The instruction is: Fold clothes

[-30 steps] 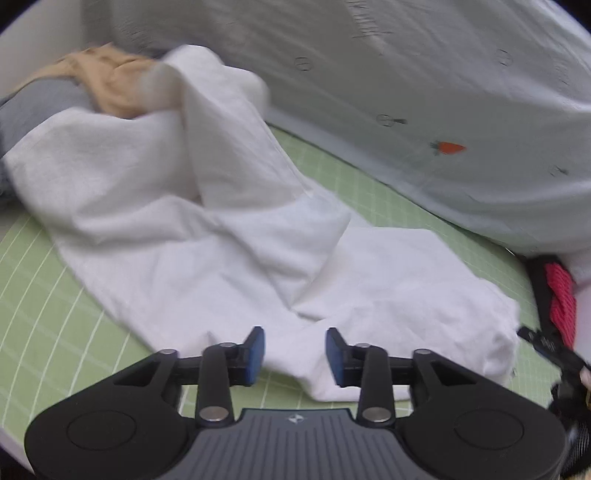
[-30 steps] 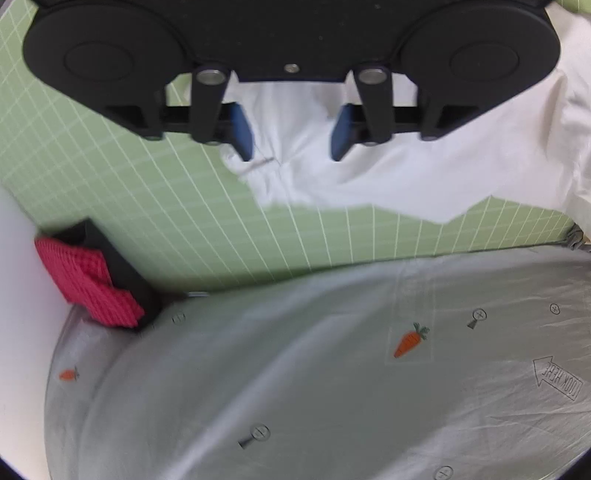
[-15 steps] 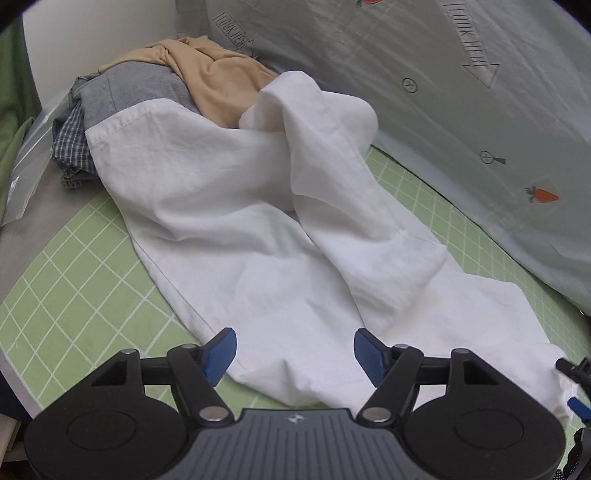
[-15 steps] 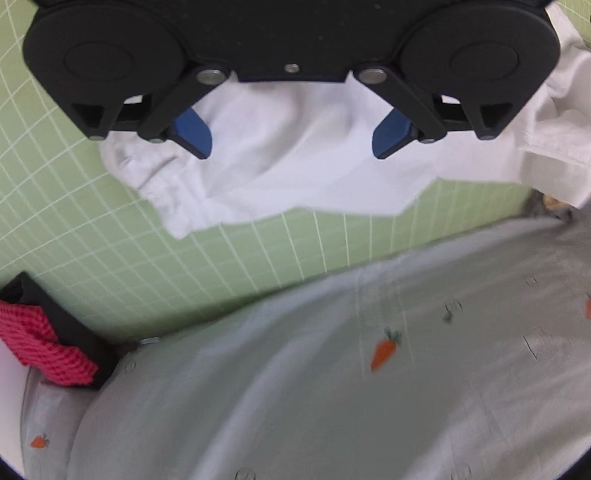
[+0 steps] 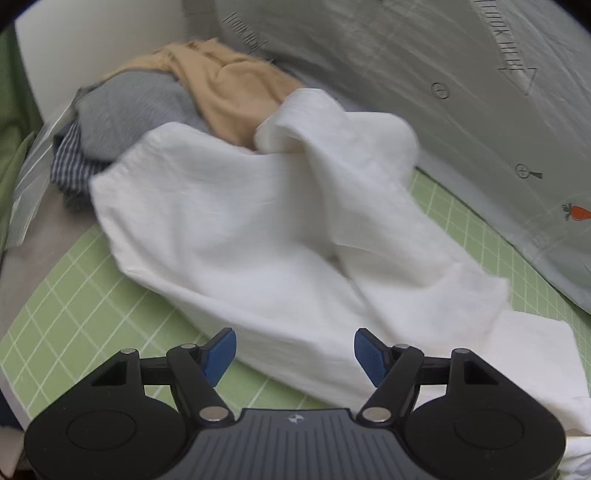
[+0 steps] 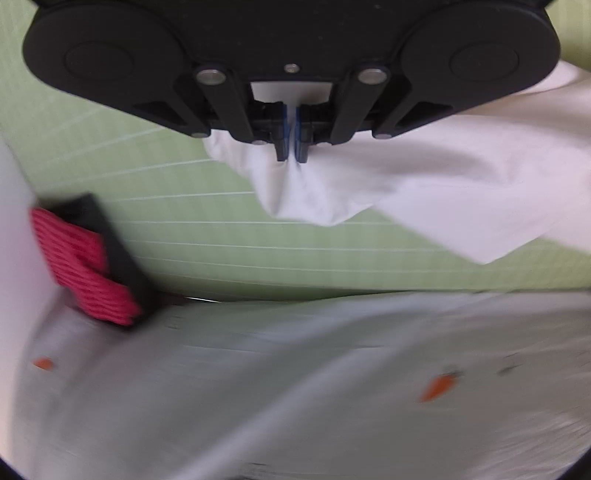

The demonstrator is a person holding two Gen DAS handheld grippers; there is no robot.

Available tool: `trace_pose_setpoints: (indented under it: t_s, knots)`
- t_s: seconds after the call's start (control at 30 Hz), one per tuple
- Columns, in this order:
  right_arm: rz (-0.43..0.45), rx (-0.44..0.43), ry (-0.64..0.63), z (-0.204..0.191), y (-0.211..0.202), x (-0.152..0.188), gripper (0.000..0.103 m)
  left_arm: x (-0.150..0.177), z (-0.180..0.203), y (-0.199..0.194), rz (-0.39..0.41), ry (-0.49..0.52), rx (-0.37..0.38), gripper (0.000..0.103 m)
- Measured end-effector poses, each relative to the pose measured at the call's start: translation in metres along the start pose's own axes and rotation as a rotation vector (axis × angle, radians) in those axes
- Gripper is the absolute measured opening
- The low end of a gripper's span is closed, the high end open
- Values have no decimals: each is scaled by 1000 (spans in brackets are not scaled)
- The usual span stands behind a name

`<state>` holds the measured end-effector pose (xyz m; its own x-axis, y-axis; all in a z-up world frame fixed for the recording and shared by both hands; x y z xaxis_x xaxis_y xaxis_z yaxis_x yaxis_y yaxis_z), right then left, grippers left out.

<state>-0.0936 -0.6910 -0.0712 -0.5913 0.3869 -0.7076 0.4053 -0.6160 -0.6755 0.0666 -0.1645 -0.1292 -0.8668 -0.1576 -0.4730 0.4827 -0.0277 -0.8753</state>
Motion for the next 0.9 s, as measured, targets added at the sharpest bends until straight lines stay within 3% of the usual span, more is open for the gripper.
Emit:
trace_pose_setpoints:
  t_s: [0.07,0.1,0.17,0.23,0.33,0.4,0.47,0.6,0.67,0.7,0.73,0.77,0.87,0.9]
  knots:
    - [-21,206,-2,44,12,-3,0,7,-8,3,-26,-34,-14,72]
    - [-46,225,42,64,17,-3,0,9,-11,6,-38,-45,-21,72]
    - [-46,168,225,89,14,-4,10,14,-17,10,-61,-69,-34,72]
    - [-34,89,288,86,5,-4,51,18,-23,14,-83,-91,-48,72]
    - [-15,1,305,52,-7,-4,82,18,-21,19,-104,-90,-60,72]
    - [-27,-58,323,25,-4,-7,87,16,-16,21,-111,-74,-57,72]
    - [-50,-78,338,-1,4,-11,88,13,-10,23,-110,-49,-47,73]
    - [-129,1,316,-26,26,-11,89,6,2,27,-104,-11,-34,75]
    - [-113,-32,295,-31,26,-10,74,3,8,27,-99,10,-25,75]
    - [-96,-72,273,-33,22,-9,49,2,10,26,-96,20,-23,75]
    - [-88,-95,250,-34,18,-7,34,2,11,26,-97,28,-20,75]
    - [-85,-109,227,-35,13,-4,32,2,13,25,-97,35,-17,75]
    - [-50,-149,290,-28,-8,0,35,6,19,20,-97,59,0,75]
    - [-30,-159,322,-25,-15,-1,51,8,21,16,-95,68,8,75]
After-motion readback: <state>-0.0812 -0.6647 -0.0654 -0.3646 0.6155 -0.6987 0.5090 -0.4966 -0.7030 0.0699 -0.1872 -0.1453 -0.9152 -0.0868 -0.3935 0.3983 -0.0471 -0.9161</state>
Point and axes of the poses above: each gripper's, at about its wrist camera, not at the fingertips, and y roughly the way its jaws point, z to its right, x to its underside, the point moved 8 cm from there along y, roughly the way its jaws point, and after that the axes turned 2 degrees about -x, right-handed, at the moved point
